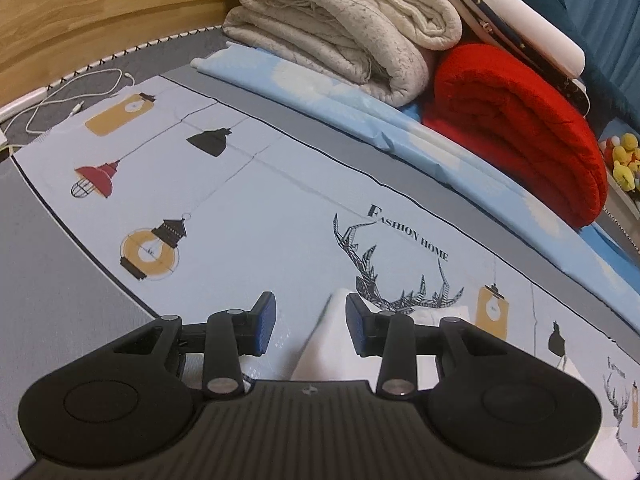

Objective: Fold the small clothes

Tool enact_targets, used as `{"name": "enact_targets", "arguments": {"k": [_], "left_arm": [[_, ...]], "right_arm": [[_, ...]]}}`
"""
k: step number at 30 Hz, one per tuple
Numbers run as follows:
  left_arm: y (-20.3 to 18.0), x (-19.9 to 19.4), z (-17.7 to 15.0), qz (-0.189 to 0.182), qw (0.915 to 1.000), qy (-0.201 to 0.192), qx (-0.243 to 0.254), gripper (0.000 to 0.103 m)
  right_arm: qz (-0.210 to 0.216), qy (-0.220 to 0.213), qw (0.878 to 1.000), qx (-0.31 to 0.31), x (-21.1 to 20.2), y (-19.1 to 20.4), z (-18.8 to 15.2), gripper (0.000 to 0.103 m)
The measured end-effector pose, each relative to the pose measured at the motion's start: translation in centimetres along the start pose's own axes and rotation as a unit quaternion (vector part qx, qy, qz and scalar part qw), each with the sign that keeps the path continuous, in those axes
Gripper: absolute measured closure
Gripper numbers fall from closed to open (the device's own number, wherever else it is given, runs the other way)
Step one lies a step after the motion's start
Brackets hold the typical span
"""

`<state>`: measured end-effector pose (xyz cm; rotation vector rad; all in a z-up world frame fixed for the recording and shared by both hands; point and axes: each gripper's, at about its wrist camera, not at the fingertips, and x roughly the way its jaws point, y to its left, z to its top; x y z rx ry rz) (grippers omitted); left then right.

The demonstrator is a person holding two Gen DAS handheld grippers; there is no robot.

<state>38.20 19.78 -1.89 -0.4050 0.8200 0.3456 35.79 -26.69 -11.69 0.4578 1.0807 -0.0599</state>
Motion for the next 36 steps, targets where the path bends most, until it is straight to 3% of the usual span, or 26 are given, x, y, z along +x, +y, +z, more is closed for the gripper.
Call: {"name": "enact_targets", "arguments": {"k": [4, 7, 9, 14, 18, 21, 24, 27, 29, 31, 34, 36], "left_arm": [[0.1, 0.3, 0.2, 0.002, 1.0, -0.004, 0.001, 0.06], [0.0, 0.1, 0.2, -0.005, 1.0, -0.007, 0.005, 0.06], [-0.4, 0.0, 0.1, -0.01, 0.9998, -0.009, 0.016, 0.06], [-2.1, 0.0, -1.2, -0.028, 0.9984, 0.002, 0.049, 0.06], [-4.2, 0.4, -2.9, -0.054, 0.9941, 0.022, 0.091, 0.06], [-5.5, 0.7, -4.3, -0.078, 0.9877, 0.044, 0.128, 0.06], [-6.4, 1.6, -5.9, -0.097, 0.981, 0.076, 0.15, 0.06], [-6.9, 3.0, -7.5, -0.11, 0.9735, 0.114, 0.165, 0.06], [-7.1, 4.0, -8.5, -0.105, 0.9696, 0.142, 0.169, 0.06], [-6.8, 5.0, -9.3, -0.087, 0.9653, 0.166, 0.182, 0.06], [-7.2, 5.2, -9.9, -0.074, 0.9605, 0.167, 0.21, 0.06], [-7.6, 4.6, -9.7, -0.08, 0.9602, 0.157, 0.217, 0.06]], "right_arm": [[0.044, -0.074, 0.996, -0.012, -3.3, 0.5, 1.2, 0.099], [0.072, -0.189, 0.978, -0.052, -8.9, 0.7, 2.2, 0.099], [0.052, -0.239, 0.968, -0.061, -11.1, -0.5, 2.8, 0.099], [-0.04, -0.193, 0.98, 0.003, -8.7, -6.2, 4.5, 0.099], [-0.024, -0.168, 0.986, -0.001, -7.9, -7.5, 5.2, 0.098], [-0.049, -0.164, 0.985, 0.014, -7.9, -7.8, 5.4, 0.098], [-0.061, -0.187, 0.98, 0.037, -8.6, -9.1, 5.2, 0.097], [-0.011, -0.194, 0.98, 0.04, -8.7, -10.0, 5.4, 0.097], [0.04, -0.16, 0.985, 0.044, -7.3, -10.4, 5.8, 0.095], [0.053, -0.117, 0.991, 0.038, -5.2, -10.7, 5.9, 0.089], [-0.014, -0.041, 0.999, 0.011, -1.8, -11.5, 5.6, 0.087], [-0.022, -0.054, 0.997, 0.05, -2.8, -13.3, 6.0, 0.087]]}}
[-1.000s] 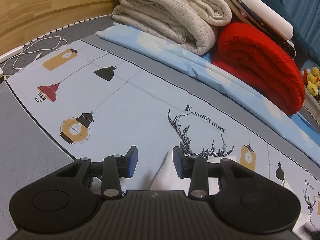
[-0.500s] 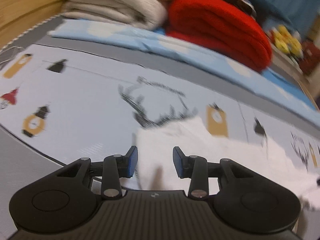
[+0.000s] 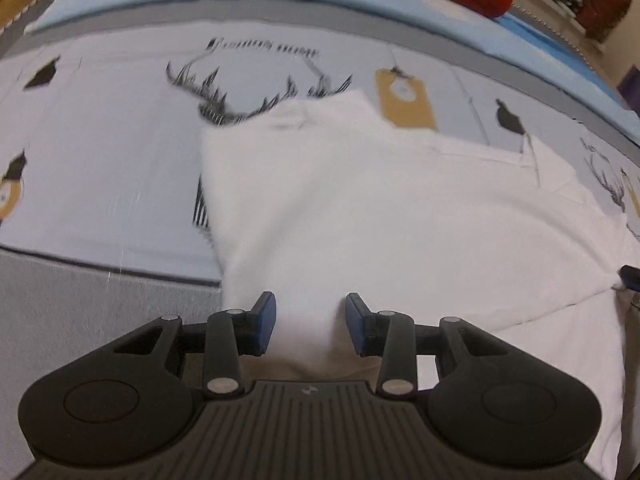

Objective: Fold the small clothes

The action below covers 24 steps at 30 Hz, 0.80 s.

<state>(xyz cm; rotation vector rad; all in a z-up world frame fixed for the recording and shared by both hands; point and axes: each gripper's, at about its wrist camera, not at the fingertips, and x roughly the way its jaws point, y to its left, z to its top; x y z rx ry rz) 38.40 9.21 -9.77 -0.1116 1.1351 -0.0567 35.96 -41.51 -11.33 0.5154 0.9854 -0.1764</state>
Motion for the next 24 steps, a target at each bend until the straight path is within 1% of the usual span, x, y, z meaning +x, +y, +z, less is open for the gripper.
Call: {"name": "enact_targets", "arguments": {"k": [1, 2, 3, 4, 5, 6, 9, 11, 16, 20, 24], "left_arm": [[-0.2, -0.3, 0.1, -0.005, 1.0, -0.006, 0.002, 0.06], [-0.4, -0.6, 0.2, -0.011, 0.9999, -0.012, 0.006, 0.06], [-0.6, -0.9, 0.3, -0.013, 0.9997, -0.017, 0.01, 0.06], [-0.9, -1.1, 0.5, -0.015, 0.9996, -0.022, 0.014, 0.059], [-1.3, -1.3, 0.6, -0.016, 0.9994, -0.026, 0.018, 0.059], [-1.5, -1.5, 0.6, -0.019, 0.9992, -0.029, 0.02, 0.058], [-2.2, -1.8, 0.9, -0.027, 0.9988, -0.032, 0.026, 0.058], [-2.7, -1.8, 1.0, -0.029, 0.9986, -0.032, 0.031, 0.058], [-2.8, -1.8, 1.0, -0.027, 0.9985, -0.036, 0.033, 0.058], [-2.9, -1.8, 0.8, -0.026, 0.9984, -0.037, 0.035, 0.058], [-3.2, -1.8, 0.7, -0.027, 0.9981, -0.037, 0.04, 0.058]], "right_arm": [[0.006, -0.017, 1.0, 0.013, -1.0, -0.8, 0.7, 0.086], [0.01, -0.047, 0.999, 0.018, -2.4, -1.8, 1.4, 0.085], [0.0, -0.074, 0.997, 0.018, -3.5, -2.6, 1.9, 0.083], [-0.017, -0.095, 0.995, 0.023, -4.4, -3.7, 2.4, 0.076], [-0.032, -0.11, 0.993, 0.038, -5.2, -5.3, 2.9, 0.072], [-0.039, -0.119, 0.991, 0.055, -5.6, -7.1, 3.3, 0.072], [-0.073, -0.131, 0.982, 0.112, -6.7, -12.5, 4.1, 0.072], [-0.096, -0.141, 0.976, 0.136, -7.4, -15.5, 4.2, 0.072], [-0.129, -0.169, 0.957, 0.199, -8.6, -22.5, 4.0, 0.072], [-0.124, -0.174, 0.943, 0.255, -8.4, -26.7, 3.6, 0.072], [-0.124, -0.171, 0.931, 0.296, -7.8, -28.9, 2.8, 0.072]]}}
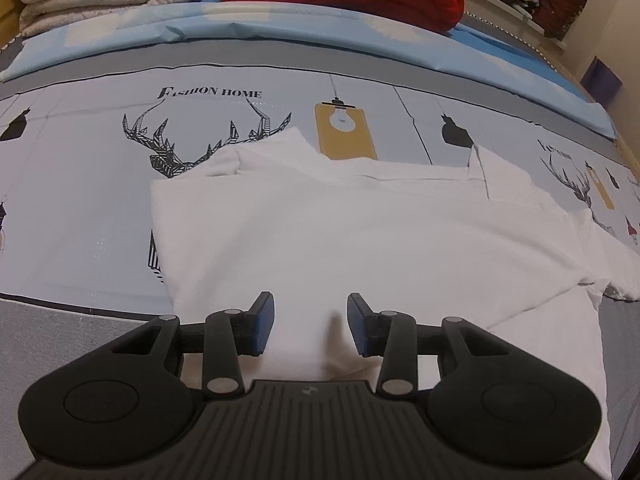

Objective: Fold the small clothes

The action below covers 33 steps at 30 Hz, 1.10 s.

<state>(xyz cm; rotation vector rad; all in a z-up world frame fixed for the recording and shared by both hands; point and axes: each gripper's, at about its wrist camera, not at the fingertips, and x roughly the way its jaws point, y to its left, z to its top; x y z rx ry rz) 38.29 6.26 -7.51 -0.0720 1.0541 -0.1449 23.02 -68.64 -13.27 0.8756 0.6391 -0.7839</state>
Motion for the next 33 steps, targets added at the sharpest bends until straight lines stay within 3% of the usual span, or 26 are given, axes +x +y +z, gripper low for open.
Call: {"name": "enact_targets", "arguments": {"k": [8, 9, 10, 11, 13, 16, 19, 22, 24, 26, 28, 29, 31, 33], "left_arm": [[0.2, 0.1, 0.0, 0.0, 1.0, -0.003, 0.002, 0.058], [0.2, 0.0, 0.0, 0.0, 1.0, -0.003, 0.002, 0.058], [0.3, -0.1, 0.0, 0.0, 1.0, -0.004, 0.003, 0.058], [0.4, -0.1, 0.0, 0.001, 1.0, -0.005, 0.003, 0.058], [0.6, -0.3, 0.0, 0.004, 1.0, -0.007, 0.0, 0.058], [1.3, -0.7, 0.3, 0.007, 0.9999, -0.012, -0.01, 0.058], [2.3, -1.5, 0.8, 0.009, 0.9992, -0.026, -0.027, 0.058], [3.7, -2.7, 1.4, 0.011, 0.9974, -0.044, -0.055, 0.058], [5.0, -3.5, 1.8, 0.014, 0.9952, -0.057, -0.079, 0.059], [6.3, -4.2, 2.1, 0.016, 0.9926, -0.066, -0.101, 0.059], [7.5, -4.7, 2.2, 0.014, 0.9898, -0.072, -0.122, 0.059], [8.1, -5.0, 2.2, 0.012, 0.9886, -0.074, -0.131, 0.061], [8.8, -5.3, 2.2, 0.007, 0.9866, -0.077, -0.144, 0.062], [9.4, -5.5, 2.1, -0.003, 0.9853, -0.076, -0.153, 0.066]], "right_arm": [[0.015, -0.014, 0.999, 0.037, 1.0, -0.9, 0.4, 0.074], [0.01, -0.019, 0.999, 0.035, 1.0, -0.8, 0.4, 0.078], [0.001, -0.024, 0.999, 0.032, 1.0, -0.6, 0.5, 0.095], [-0.007, -0.03, 0.999, 0.028, 1.0, -0.4, 0.4, 0.097], [-0.026, -0.063, 0.998, 0.007, 0.1, 0.9, 0.0, 0.098], [-0.02, -0.141, 0.986, -0.088, -3.1, 6.5, -1.2, 0.098], [0.073, -0.193, 0.962, -0.18, -8.5, 14.1, -4.8, 0.099], [0.207, -0.2, 0.923, -0.254, -14.7, 21.0, -11.3, 0.098], [0.295, -0.178, 0.893, -0.289, -18.2, 24.7, -16.4, 0.098], [0.374, -0.12, 0.864, -0.314, -20.5, 27.7, -21.7, 0.097], [0.428, 0.001, 0.834, -0.348, -20.9, 30.3, -26.5, 0.094], [0.435, 0.076, 0.819, -0.367, -20.6, 31.2, -28.9, 0.093], [0.412, 0.146, 0.811, -0.389, -20.4, 31.4, -31.2, 0.093], [0.39, 0.151, 0.815, -0.401, -20.6, 30.4, -31.2, 0.092]]}}
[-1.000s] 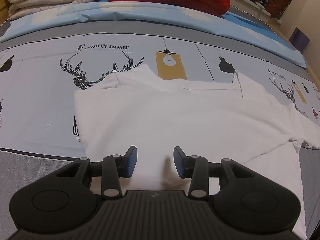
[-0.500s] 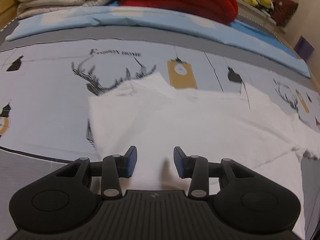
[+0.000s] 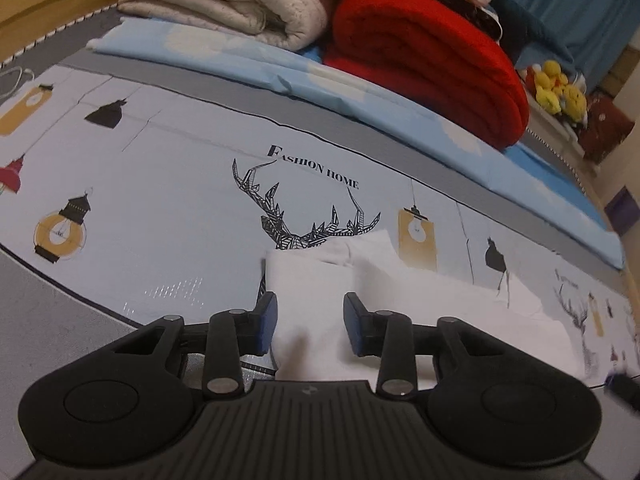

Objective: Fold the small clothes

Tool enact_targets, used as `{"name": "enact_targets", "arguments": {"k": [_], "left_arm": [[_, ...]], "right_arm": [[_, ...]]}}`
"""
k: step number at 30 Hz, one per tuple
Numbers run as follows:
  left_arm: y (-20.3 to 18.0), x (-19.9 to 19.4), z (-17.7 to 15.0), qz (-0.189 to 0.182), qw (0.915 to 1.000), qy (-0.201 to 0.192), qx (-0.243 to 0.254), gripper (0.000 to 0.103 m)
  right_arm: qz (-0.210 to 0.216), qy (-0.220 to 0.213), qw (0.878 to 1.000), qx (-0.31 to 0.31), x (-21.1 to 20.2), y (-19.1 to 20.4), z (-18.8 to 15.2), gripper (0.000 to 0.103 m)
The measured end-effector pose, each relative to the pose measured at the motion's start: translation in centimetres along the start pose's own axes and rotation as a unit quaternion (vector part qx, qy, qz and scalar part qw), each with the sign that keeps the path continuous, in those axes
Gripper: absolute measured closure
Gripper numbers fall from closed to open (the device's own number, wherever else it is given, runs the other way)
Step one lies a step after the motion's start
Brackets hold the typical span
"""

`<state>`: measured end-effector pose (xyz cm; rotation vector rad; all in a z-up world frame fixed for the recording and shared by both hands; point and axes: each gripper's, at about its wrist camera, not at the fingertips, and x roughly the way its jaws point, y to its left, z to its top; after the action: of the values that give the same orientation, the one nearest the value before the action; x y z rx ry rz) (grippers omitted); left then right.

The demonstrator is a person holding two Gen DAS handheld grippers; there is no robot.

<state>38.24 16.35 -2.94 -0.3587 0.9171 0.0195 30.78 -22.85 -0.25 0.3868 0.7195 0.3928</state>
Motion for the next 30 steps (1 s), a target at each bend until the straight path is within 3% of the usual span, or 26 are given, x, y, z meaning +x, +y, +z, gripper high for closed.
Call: {"name": "enact_targets", "arguments": {"k": [2, 5, 8, 12, 17, 19, 20, 21, 27, 30], "left_arm": [[0.4, 0.1, -0.1, -0.015, 0.9998, 0.006, -0.012, 0.069], [0.3, 1.1, -0.5, -0.034, 0.9989, 0.02, -0.024, 0.071], [0.0, 2.6, -1.0, -0.063, 0.9964, 0.035, -0.045, 0.071], [-1.4, 5.3, -1.5, -0.071, 0.9944, 0.053, -0.057, 0.071], [-2.5, 8.8, -2.9, -0.023, 0.9947, 0.092, -0.041, 0.071], [-3.1, 9.1, -3.2, -0.013, 0.9957, 0.09, -0.02, 0.076], [-3.4, 8.9, -3.2, -0.004, 0.9962, 0.087, -0.004, 0.089], [-3.6, 8.6, -3.1, 0.001, 0.9963, 0.085, 0.009, 0.095], [-3.2, 2.5, -2.2, -0.024, 0.9992, 0.029, 0.013, 0.097], [-2.0, 0.2, -2.5, -0.004, 0.9998, 0.016, 0.011, 0.097]], "right_arm": [[-0.032, -0.019, 0.999, 0.017, -1.6, -1.6, 0.0, 0.084], [-0.091, -0.042, 0.992, 0.075, -2.7, -5.8, -0.1, 0.082], [-0.161, -0.034, 0.975, 0.152, -2.5, -10.0, -0.3, 0.079], [-0.191, -0.038, 0.962, 0.191, -2.4, -12.9, 0.0, 0.079], [-0.205, -0.047, 0.955, 0.208, -2.8, -15.4, 0.3, 0.079], [-0.203, -0.044, 0.954, 0.216, -2.5, -16.2, 0.8, 0.079], [-0.199, -0.04, 0.954, 0.221, -2.3, -16.5, 0.9, 0.079], [-0.194, -0.034, 0.955, 0.224, -2.0, -16.7, 1.1, 0.079], [-0.169, 0.005, 0.959, 0.228, 0.5, -17.0, 0.9, 0.077], [-0.166, 0.032, 0.957, 0.237, 1.8, -17.7, -0.2, 0.077]]}}
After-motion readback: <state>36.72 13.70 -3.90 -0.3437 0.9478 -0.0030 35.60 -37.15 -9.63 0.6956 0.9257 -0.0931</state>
